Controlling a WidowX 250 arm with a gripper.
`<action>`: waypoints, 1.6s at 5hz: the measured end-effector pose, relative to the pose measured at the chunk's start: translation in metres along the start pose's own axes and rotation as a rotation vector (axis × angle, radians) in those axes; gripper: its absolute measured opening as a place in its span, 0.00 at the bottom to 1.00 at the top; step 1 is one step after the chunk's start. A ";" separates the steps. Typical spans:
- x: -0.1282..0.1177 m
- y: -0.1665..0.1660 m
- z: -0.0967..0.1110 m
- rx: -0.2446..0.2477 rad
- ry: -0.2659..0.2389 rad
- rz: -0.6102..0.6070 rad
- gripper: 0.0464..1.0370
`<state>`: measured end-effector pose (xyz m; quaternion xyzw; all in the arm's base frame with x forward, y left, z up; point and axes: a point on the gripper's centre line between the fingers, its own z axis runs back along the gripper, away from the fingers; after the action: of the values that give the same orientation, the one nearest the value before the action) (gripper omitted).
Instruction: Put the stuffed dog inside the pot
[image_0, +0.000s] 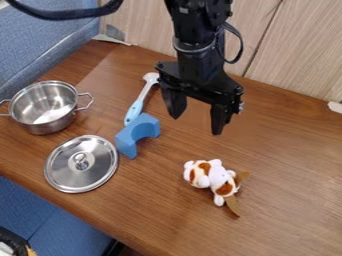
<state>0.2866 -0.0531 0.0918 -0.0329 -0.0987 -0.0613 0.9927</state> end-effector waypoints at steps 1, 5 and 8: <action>-0.004 0.000 -0.007 0.000 0.029 -0.002 0.96; -0.023 -0.032 -0.084 -0.128 0.214 -0.405 0.93; -0.021 -0.037 -0.091 -0.102 0.228 -0.423 0.35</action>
<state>0.2786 -0.0939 0.0002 -0.0543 0.0126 -0.2761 0.9595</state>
